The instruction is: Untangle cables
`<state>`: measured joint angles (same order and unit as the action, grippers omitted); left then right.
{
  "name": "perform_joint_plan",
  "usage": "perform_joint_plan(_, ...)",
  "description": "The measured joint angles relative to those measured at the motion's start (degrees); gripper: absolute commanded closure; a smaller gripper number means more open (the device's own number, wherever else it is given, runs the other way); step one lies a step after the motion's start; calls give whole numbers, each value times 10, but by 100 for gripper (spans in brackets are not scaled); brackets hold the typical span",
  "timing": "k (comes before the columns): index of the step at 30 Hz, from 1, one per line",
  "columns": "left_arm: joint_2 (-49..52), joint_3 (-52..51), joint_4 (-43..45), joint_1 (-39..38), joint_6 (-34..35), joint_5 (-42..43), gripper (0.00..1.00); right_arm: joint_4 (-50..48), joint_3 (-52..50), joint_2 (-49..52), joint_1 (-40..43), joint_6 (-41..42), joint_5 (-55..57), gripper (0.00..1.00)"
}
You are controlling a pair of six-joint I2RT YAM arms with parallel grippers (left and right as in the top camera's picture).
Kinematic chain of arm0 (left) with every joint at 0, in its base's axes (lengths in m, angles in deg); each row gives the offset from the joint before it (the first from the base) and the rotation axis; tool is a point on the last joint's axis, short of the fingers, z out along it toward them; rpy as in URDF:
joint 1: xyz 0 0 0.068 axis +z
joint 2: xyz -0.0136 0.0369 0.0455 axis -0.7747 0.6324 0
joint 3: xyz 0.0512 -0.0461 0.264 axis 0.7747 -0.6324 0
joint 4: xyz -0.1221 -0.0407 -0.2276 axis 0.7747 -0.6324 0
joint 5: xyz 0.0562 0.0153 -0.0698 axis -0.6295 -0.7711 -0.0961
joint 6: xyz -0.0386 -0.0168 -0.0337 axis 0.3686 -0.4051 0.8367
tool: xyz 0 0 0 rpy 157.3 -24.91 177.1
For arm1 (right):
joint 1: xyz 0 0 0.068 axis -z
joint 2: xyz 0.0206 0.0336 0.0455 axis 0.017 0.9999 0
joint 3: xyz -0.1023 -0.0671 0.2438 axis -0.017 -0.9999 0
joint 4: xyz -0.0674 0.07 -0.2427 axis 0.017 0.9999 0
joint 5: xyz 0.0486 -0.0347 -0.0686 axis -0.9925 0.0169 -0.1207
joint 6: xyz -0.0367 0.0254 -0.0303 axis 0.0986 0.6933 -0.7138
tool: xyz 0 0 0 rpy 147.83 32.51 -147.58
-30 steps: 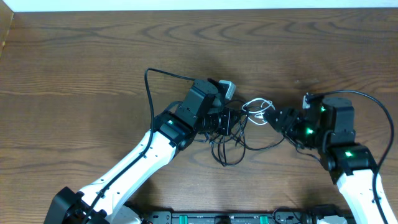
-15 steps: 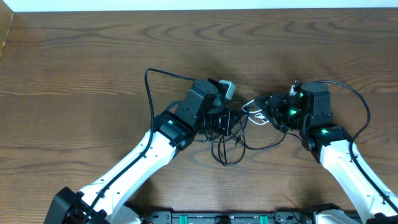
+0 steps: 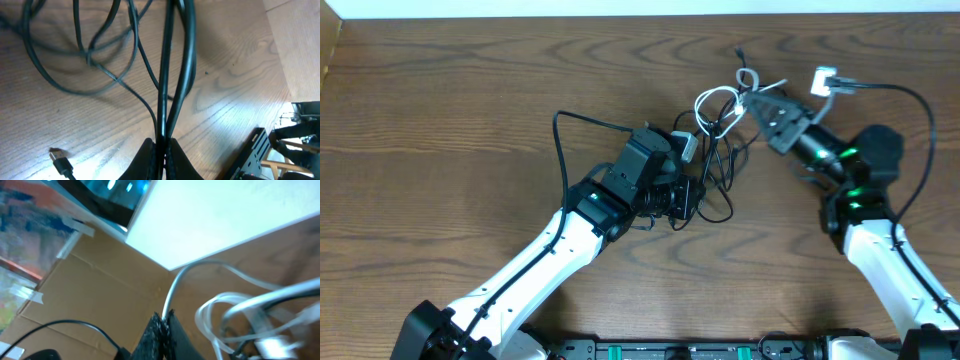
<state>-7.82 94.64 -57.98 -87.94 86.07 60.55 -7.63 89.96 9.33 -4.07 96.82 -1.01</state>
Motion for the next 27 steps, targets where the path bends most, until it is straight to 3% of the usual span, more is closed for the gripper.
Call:
perform_joint_plan(10, 0, 0, -48, 0, -35, -5, 92, -58, -1, -6, 223, 11, -70, 98)
perform_joint_plan(16, 0, 0, -111, 0, -54, -89, 92, -28, -1, -9, 304, -3, -73, 98)
perform_joint_plan(26, 0, 0, -154, 0, -63, -254, 92, 156, 3, -12, 374, -134, -9, 99)
perform_joint_plan(27, 0, 0, -153, 0, -63, -265, 92, 186, 3, -12, 374, -146, -2, 95)
